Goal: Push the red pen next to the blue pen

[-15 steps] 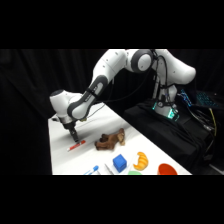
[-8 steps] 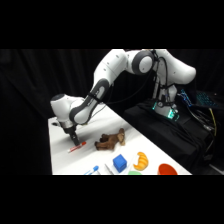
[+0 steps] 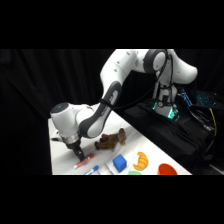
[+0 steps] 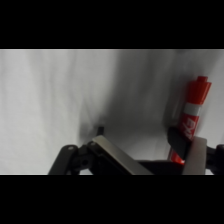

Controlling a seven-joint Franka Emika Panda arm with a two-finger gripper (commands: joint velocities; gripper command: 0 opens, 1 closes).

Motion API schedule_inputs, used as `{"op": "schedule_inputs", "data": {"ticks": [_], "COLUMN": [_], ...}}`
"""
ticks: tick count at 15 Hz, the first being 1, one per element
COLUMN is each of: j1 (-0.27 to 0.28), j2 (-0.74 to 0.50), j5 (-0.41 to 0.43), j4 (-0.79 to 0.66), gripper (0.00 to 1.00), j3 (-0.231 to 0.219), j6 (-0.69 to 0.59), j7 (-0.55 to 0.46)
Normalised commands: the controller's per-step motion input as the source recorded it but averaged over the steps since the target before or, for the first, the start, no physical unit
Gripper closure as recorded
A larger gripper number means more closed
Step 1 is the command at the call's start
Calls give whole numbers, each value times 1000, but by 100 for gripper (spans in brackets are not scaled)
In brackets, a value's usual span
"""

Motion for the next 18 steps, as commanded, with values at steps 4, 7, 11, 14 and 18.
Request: {"op": "schedule_inputs", "data": {"ticks": [4, 7, 11, 14, 18], "j1": [216, 156, 140, 80, 22], "j2": [-417, -618, -880, -888, -604], "j5": [-174, -94, -64, -41, -52], "j4": [-600, -675, -797, -761, -532], "gripper": [0, 0, 0, 0, 0], "j3": [-32, -33, -34, 19, 41], "j6": [259, 13, -179, -270, -253], "j7": [267, 317, 354, 317, 303]}}
